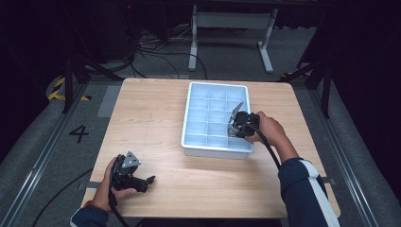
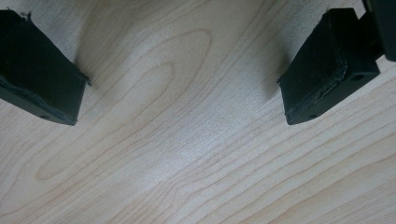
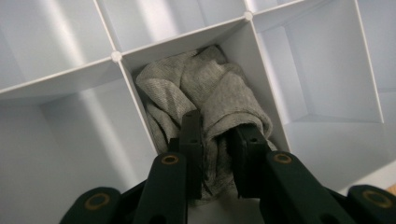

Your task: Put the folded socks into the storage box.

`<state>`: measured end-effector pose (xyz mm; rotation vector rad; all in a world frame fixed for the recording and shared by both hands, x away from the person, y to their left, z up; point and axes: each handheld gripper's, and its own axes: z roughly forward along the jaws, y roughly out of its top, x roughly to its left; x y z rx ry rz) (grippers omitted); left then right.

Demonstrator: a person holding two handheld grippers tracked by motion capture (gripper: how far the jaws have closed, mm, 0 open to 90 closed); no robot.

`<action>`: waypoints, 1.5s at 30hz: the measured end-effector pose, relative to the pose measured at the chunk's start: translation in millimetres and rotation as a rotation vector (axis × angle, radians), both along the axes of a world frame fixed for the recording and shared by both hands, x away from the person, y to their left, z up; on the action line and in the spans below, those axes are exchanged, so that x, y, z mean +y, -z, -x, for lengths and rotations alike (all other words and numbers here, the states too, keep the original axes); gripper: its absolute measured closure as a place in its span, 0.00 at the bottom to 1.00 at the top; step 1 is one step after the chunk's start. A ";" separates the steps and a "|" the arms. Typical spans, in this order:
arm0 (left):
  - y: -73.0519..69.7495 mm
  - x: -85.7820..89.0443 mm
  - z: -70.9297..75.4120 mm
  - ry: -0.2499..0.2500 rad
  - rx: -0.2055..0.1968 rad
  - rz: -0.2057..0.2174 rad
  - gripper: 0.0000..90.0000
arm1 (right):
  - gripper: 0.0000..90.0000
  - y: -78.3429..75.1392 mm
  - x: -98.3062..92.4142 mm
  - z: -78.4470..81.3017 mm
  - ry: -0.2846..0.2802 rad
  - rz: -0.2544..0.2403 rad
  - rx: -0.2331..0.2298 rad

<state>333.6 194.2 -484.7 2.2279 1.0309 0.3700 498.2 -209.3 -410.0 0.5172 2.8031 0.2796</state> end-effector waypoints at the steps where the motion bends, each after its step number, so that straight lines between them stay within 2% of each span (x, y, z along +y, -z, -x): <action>1: 0.0 0.0 0.0 0.000 0.000 0.000 0.01 | 0.85 0.6 0.7 0.1 -0.003 0.007 -0.003; 6: 0.0 0.0 0.0 0.000 0.000 0.000 0.01 | 0.85 3.6 1.3 1.2 -0.002 0.012 -0.009; 11: -0.1 0.0 0.1 -0.001 0.000 0.000 0.01 | 0.83 3.7 -2.3 2.3 0.019 -0.026 -0.012; 16: 0.0 0.0 0.2 -0.002 -0.001 0.002 0.01 | 0.81 1.3 -4.3 3.7 0.014 -0.046 -0.027; 30: -0.3 0.2 0.1 -0.001 0.002 -0.002 0.01 | 0.74 -13.0 -12.2 10.3 -0.001 -0.102 -0.046; 45: -0.1 0.3 0.4 -0.003 -0.003 0.000 0.01 | 0.66 -32.5 -20.4 23.9 0.001 -0.206 -0.075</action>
